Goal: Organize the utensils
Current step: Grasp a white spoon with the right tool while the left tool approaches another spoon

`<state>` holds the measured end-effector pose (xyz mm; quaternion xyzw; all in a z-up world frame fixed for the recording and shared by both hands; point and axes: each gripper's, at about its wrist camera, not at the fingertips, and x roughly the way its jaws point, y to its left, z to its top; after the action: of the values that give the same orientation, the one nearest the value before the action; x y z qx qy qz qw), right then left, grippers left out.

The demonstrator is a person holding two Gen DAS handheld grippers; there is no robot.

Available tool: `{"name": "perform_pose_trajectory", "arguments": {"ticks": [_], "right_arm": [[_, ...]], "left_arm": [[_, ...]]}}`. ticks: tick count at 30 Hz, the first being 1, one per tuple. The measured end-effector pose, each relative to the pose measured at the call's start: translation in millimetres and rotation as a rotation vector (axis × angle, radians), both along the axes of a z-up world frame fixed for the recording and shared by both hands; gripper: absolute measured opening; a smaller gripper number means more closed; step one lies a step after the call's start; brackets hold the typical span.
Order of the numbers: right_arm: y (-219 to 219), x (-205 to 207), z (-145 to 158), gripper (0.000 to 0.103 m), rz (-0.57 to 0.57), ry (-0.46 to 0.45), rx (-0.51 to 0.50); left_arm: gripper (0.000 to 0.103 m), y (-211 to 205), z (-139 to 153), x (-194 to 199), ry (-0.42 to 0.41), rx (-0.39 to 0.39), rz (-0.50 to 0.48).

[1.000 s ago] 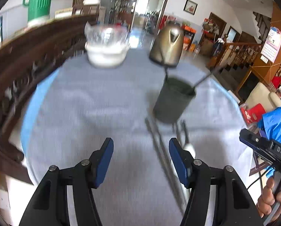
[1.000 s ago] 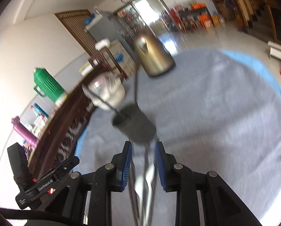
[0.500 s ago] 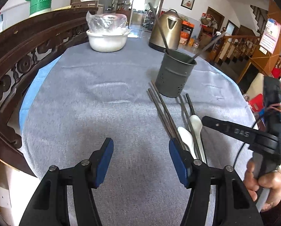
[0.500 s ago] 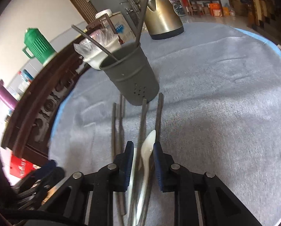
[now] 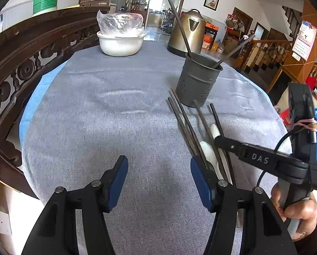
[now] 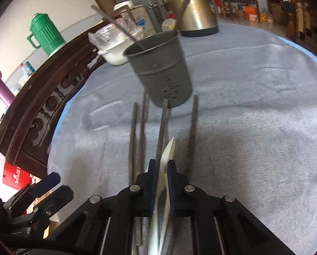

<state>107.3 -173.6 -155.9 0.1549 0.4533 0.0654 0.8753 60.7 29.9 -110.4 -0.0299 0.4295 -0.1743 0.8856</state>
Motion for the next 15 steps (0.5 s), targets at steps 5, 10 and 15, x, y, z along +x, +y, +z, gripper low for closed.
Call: {"name": "perform_pose_trajectory", "arguments": {"ticks": [5, 10, 15], "right_arm": [[-3.1, 4.5, -7.3, 0.011, -0.015, 0.024, 0.034], [-16.3, 5.2, -10.7, 0.008, -0.043, 0.041, 0.109], [-36.5, -3.5, -4.5, 0.006, -0.099, 0.02, 0.19]], "left_arm": [[0.062, 0.0, 0.0, -1.9, -0.001, 0.002, -0.002], [0.062, -4.2, 2.2, -5.5, -0.008, 0.006, -0.026], [0.062, -11.9, 4.4, -10.0, -0.011, 0.003, -0.075]]}}
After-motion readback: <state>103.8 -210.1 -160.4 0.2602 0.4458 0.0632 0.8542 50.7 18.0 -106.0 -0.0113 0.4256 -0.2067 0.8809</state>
